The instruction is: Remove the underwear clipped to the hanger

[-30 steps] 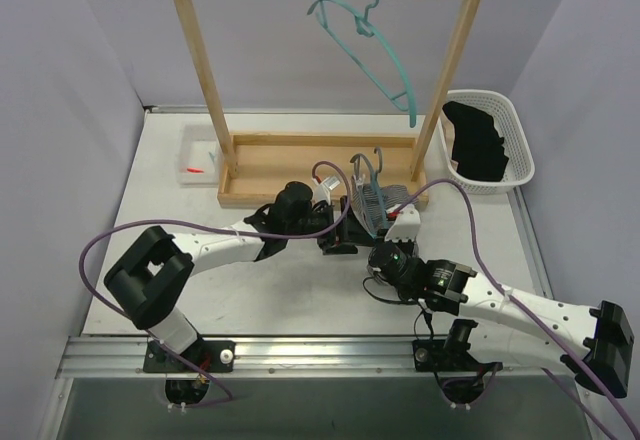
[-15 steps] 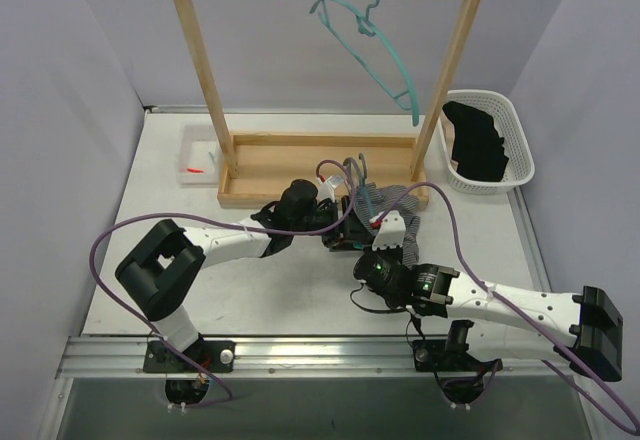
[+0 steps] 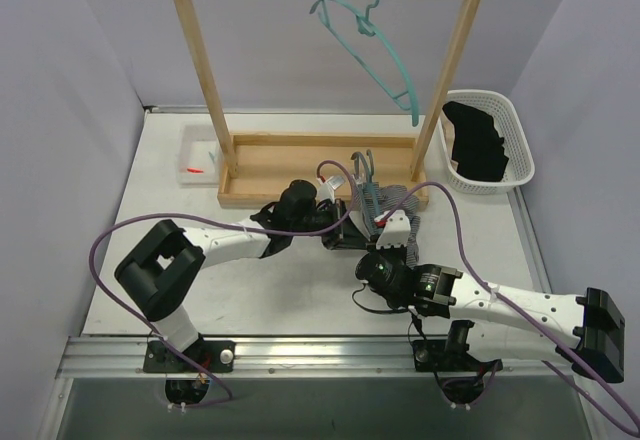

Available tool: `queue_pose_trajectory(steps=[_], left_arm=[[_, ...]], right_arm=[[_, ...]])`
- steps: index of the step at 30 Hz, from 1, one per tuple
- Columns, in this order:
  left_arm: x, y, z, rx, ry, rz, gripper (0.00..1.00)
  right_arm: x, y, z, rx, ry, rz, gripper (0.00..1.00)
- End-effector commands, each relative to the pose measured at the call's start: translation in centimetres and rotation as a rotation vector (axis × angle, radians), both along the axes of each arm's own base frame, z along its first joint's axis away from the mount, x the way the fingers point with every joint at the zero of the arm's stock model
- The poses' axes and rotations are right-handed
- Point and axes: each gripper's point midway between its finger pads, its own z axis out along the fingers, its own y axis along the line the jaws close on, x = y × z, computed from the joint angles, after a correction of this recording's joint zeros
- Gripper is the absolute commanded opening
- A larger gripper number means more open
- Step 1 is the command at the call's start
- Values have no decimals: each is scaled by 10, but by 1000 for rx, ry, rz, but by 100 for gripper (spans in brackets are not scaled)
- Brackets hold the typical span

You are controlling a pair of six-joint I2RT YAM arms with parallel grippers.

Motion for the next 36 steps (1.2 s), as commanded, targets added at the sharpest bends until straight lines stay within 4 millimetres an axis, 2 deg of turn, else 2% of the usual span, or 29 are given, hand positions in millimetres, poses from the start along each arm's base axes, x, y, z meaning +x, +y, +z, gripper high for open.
queue_pose_trajectory(steps=[1, 4, 8, 12, 15, 16, 17, 19, 20, 22, 23, 25, 26, 28, 30, 31, 32, 36], left_arm=[[-3, 2, 21, -63, -52, -18, 2], [7, 11, 32, -89, -71, 13, 2], [18, 33, 52, -99, -114, 58, 3], [21, 54, 60, -87, -136, 81, 2], [17, 73, 53, -24, -151, 100, 3], [28, 89, 47, 18, -188, 139, 2], [27, 108, 41, 87, -181, 187, 2], [39, 144, 32, 179, -193, 284, 2], [37, 163, 29, 230, -214, 323, 2], [40, 188, 27, 290, -224, 379, 2], [46, 218, 20, 369, -217, 461, 2], [53, 249, 14, 414, -213, 556, 2], [64, 277, 20, 414, -223, 659, 2], [75, 303, 22, 407, -229, 754, 2], [98, 337, 30, 398, -241, 879, 3], [108, 342, 39, 368, -253, 906, 2], [125, 354, 42, 352, -257, 949, 3], [178, 372, 57, 314, -278, 1003, 2]], right_arm=[[9, -4, 22, 39, -76, -67, 0], [10, -6, 21, 32, -77, -83, 0], [11, -11, 22, 31, -83, -112, 0], [13, -19, 22, 41, -90, -153, 0], [12, -22, 26, 68, -96, -164, 0], [11, -23, 28, 78, -98, -165, 0], [10, -25, 33, 103, -106, -165, 0], [9, -27, 38, 127, -113, -168, 0], [9, -29, 43, 151, -120, -169, 0], [9, -31, 48, 169, -126, -171, 0], [9, -32, 52, 181, -129, -171, 0], [9, -30, 57, 188, -130, -163, 0], [9, -29, 58, 184, -129, -161, 0], [10, -27, 59, 181, -127, -161, 0], [11, -27, 58, 179, -128, -165, 0], [11, -27, 57, 174, -128, -166, 0], [11, -27, 58, 174, -128, -165, 0], [9, -29, 62, 200, -133, -160, 0]])
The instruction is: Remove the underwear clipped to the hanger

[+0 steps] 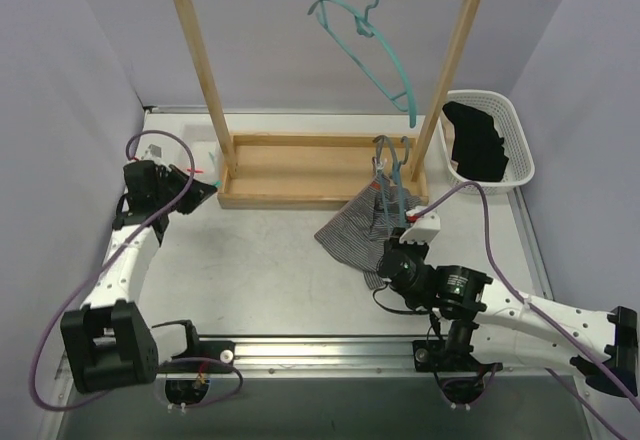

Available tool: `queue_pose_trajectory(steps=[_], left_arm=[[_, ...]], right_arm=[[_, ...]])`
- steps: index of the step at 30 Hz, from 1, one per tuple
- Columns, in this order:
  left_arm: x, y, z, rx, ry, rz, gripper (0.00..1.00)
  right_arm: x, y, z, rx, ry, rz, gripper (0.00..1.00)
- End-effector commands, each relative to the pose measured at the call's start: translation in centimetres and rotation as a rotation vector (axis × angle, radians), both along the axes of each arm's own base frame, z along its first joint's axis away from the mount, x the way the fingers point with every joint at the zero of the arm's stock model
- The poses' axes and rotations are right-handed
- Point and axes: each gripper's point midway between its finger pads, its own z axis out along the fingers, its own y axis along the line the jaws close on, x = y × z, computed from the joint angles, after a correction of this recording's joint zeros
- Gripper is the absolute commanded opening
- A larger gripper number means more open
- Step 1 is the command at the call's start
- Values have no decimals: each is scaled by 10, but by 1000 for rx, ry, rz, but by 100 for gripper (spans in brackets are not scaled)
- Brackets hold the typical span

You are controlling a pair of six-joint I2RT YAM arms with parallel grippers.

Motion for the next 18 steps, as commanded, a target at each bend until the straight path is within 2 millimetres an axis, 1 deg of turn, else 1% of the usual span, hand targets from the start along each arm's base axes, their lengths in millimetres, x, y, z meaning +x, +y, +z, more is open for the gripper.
queue_pose_trajectory(steps=[1, 2, 3, 4, 5, 6, 7, 8, 9, 10, 11, 12, 13, 15, 16, 17, 18], left_arm=[[55, 17, 41, 17, -155, 34, 2], [73, 25, 38, 22, -138, 50, 2], [84, 28, 40, 14, -142, 54, 2], [97, 36, 27, 8, -113, 69, 2], [109, 46, 36, 19, -130, 97, 2], [116, 52, 34, 22, -126, 117, 2], [123, 60, 24, 28, -105, 139, 2], [133, 67, 30, 50, -121, 169, 2], [138, 72, 28, 64, -117, 180, 2], [145, 76, 15, 74, -89, 186, 3], [150, 77, 11, 74, -80, 187, 3], [158, 79, 16, 78, -91, 187, 2], [163, 80, 0, 77, -55, 181, 2], [170, 81, -7, 77, -43, 183, 3], [174, 83, -18, 79, -26, 183, 8], [176, 84, -23, 77, -19, 183, 13], [178, 84, -26, 75, -11, 180, 24]], right_arm=[[5, -8, 23, 48, -63, -50, 0], [4, -10, 25, 67, -64, -47, 0], [3, -10, 27, 78, -67, -44, 0], [3, -10, 27, 83, -65, -40, 0], [1, -9, 28, 90, -64, -31, 0], [1, -9, 27, 89, -61, -26, 0], [1, -9, 27, 88, -61, -24, 0], [0, -8, 26, 87, -56, -20, 0], [0, -8, 25, 86, -52, -18, 0], [0, -7, 25, 87, -50, -16, 0], [0, -6, 24, 80, -47, -14, 0], [0, -5, 24, 79, -44, -10, 0], [0, -4, 25, 76, -45, -6, 0], [0, -3, 25, 69, -40, 1, 0], [0, -2, 26, 75, -42, 4, 0], [0, -2, 27, 76, -42, 6, 0], [0, -2, 28, 78, -44, 10, 0]])
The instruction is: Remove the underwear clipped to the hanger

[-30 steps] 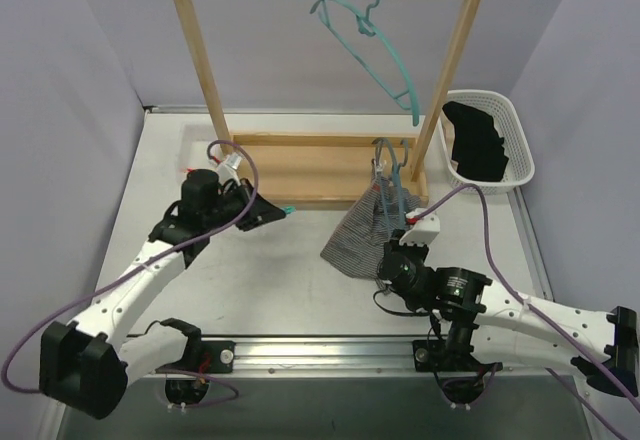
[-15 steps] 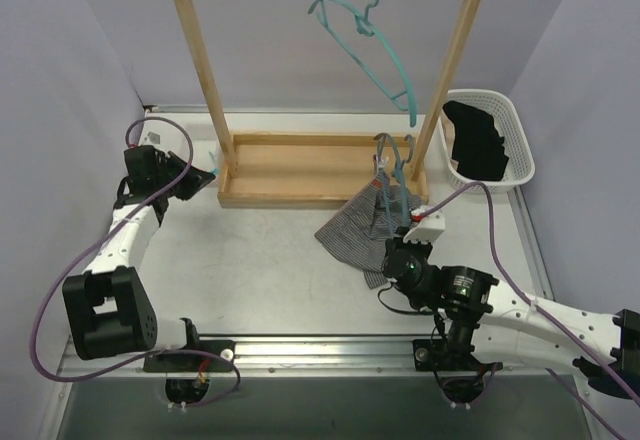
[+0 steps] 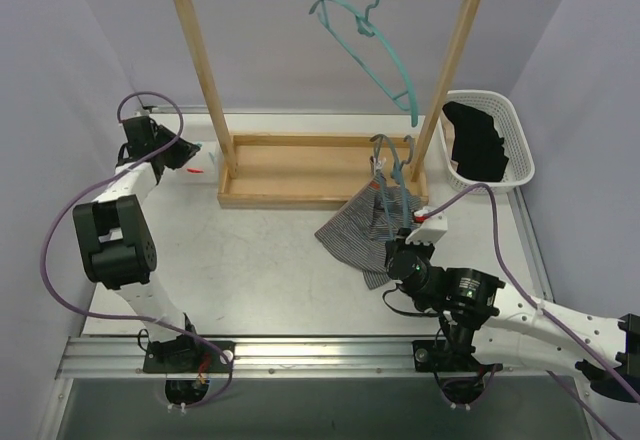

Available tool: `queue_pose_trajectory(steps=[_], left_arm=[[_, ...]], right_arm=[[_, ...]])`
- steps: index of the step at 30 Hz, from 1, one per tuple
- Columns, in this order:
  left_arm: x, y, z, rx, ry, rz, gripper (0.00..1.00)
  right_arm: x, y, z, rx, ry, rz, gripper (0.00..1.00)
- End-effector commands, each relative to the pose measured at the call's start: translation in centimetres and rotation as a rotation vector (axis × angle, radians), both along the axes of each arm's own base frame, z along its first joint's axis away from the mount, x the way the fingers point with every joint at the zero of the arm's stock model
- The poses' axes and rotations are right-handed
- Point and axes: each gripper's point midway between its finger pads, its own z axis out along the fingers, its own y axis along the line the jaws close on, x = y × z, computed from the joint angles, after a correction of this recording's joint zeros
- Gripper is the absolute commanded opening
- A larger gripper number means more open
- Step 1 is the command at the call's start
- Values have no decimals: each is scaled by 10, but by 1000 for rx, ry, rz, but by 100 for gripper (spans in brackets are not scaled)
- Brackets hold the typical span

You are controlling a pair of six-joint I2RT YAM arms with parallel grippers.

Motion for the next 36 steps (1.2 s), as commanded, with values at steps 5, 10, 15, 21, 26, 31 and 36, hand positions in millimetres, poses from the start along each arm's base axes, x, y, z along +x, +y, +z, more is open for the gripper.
queue_pose_trajectory(steps=[5, 10, 15, 21, 26, 31, 36], left_arm=[[17, 9, -7, 28, -10, 16, 94], [2, -2, 19, 25, -43, 7, 94], [-39, -34, 39, 17, -68, -34, 94], [-96, -94, 56, -16, -102, -178, 94], [-144, -135, 56, -80, -127, -306, 94], [-167, -179, 65, -109, -147, -454, 94], [-168, -213, 62, -116, -138, -539, 94]], right_arm=[[4, 2, 20, 22, -38, 5, 0], [3, 3, 24, 23, -48, 27, 0], [-2, 1, 24, 12, -50, 75, 0], [-4, 13, 16, -11, -24, 138, 0], [3, 30, 1, -83, 7, 142, 0], [3, 68, -14, -58, 27, 257, 0], [-4, 90, -26, -16, 42, 345, 0]])
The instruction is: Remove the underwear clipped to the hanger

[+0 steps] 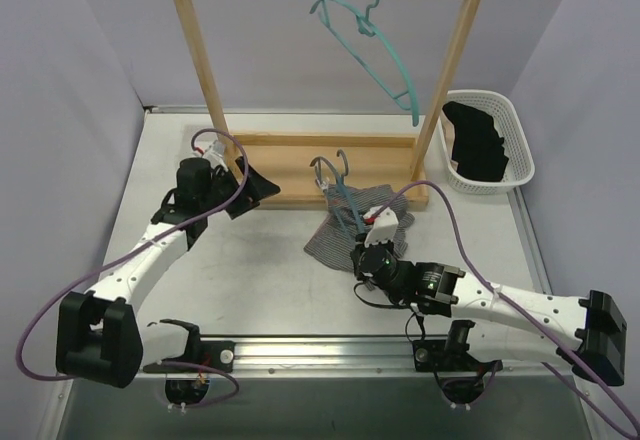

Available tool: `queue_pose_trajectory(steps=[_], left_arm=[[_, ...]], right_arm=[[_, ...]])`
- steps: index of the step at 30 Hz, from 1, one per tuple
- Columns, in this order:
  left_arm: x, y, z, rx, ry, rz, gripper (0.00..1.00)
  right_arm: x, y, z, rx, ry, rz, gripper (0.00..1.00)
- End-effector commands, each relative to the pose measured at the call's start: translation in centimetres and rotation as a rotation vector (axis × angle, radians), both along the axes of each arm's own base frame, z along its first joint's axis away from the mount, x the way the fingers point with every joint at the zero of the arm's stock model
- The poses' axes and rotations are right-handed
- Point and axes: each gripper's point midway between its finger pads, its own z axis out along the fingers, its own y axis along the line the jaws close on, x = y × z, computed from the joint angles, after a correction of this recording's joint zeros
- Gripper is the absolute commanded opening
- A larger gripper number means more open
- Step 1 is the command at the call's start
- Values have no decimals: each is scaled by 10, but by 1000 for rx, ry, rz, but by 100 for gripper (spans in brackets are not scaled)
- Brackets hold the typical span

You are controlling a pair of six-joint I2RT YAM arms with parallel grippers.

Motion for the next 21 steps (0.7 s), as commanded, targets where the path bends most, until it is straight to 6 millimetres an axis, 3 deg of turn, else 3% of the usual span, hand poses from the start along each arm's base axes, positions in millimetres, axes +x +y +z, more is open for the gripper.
queue_pose_trajectory(steps=[1, 11, 16, 21], left_arm=[[9, -24, 18, -32, -57, -60, 94], [28, -80, 12, -45, -54, -140, 94], [45, -91, -2, 37, -29, -139, 94], [56, -80, -23, 133, 18, -75, 94]], right_arm=[[2, 26, 8, 85, -28, 60, 0], [-2, 44, -11, 45, -7, 122, 0], [-1, 48, -11, 38, -15, 128, 0], [-1, 46, -3, 60, -35, 120, 0]])
